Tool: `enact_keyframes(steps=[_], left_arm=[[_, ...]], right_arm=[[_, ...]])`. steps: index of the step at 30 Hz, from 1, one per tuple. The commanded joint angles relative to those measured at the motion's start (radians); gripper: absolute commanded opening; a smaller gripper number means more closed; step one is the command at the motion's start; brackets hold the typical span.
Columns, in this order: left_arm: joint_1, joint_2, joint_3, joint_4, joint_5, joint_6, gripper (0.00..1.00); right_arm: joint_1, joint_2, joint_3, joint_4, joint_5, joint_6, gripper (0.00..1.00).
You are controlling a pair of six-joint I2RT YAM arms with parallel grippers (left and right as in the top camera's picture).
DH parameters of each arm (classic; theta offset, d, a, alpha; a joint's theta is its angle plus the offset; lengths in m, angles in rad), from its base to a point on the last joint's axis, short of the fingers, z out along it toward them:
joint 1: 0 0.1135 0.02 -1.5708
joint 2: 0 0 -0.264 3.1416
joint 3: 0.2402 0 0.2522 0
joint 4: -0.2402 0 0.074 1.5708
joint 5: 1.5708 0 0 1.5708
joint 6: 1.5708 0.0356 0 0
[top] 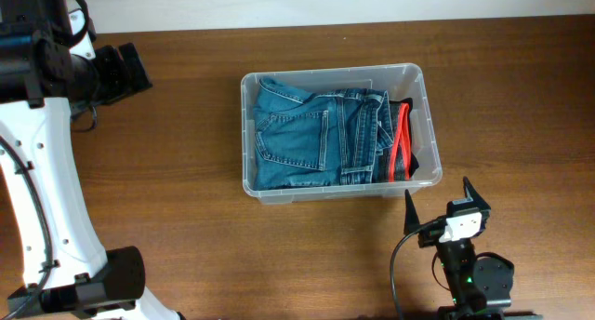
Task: Pack container
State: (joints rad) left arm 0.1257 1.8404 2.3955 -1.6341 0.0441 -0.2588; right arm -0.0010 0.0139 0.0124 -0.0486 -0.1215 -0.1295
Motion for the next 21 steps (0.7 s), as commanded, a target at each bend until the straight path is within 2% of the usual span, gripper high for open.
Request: enact_keyframes(steps=[1,7,21], left_arm=[[0.002,0.006,-0.005,0.001,-0.007,-0.006,0.99],[0.002,0.006,-0.005,0.001,-0.008,-0.006,0.99],[0.002,0.006,-0.005,0.001,-0.007,-0.006,0.99]], right_arm=[[-0.031,-0.011,-0.007,-0.008,-0.005,0.014,0.98],[-0.087,-0.011,-0.007,-0.016,-0.004,0.014,0.98],[-0.085,-0.010,-0.007,-0.016,-0.005,0.014,0.98]])
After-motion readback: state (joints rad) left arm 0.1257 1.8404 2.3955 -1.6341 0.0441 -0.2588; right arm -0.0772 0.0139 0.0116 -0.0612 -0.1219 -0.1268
